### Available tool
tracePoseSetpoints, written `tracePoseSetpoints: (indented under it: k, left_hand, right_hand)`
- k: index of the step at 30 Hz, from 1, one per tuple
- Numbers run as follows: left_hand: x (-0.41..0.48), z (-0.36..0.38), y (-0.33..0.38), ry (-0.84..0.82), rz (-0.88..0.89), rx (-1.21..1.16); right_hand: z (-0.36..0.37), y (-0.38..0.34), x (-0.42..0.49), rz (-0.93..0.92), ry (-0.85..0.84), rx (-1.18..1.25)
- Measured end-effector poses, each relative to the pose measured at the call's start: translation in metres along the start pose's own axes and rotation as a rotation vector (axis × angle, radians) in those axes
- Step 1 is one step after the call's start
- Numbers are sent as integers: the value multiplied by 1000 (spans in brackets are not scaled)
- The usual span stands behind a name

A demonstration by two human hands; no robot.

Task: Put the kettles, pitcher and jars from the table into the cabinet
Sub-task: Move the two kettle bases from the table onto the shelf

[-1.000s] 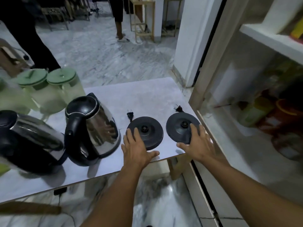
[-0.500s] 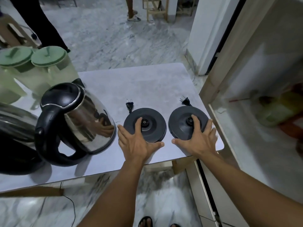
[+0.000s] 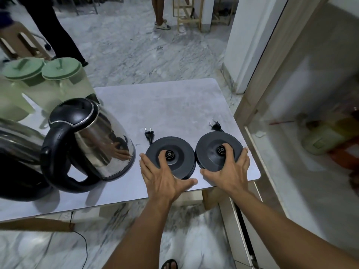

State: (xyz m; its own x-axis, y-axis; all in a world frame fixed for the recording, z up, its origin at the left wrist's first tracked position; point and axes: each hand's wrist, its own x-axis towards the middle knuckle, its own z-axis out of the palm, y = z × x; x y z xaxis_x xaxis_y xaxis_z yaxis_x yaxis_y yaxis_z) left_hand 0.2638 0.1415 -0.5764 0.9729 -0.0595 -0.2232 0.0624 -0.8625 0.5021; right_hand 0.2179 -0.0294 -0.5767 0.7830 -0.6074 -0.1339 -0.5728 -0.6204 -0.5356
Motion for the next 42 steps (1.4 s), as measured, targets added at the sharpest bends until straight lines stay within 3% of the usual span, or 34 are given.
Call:
tracePoseSetpoints:
  k: [4,10,16,27,34,42]
  left_hand:
    - [-1,-5,0,-24,6,-5]
    - [-19,1,1,97,5,24]
    - [-31,2,-15,-10,73,167]
    - [-32,-7,-5,73,105,153]
    - [-35,-42,17,82,153,102]
    - [-22,-129,64,130,366,130]
  right_hand:
    - [0,1,-3,5,0,4]
    - [-4,7,-10,-24,-7,3]
    - [-7,16,-19,-31,-18,-11]
    - [-18,14,-25,-16,-2,-48]
    - [-49,-11,-27,3,34,-52]
    - [-126,-65,-38,4,170,-55]
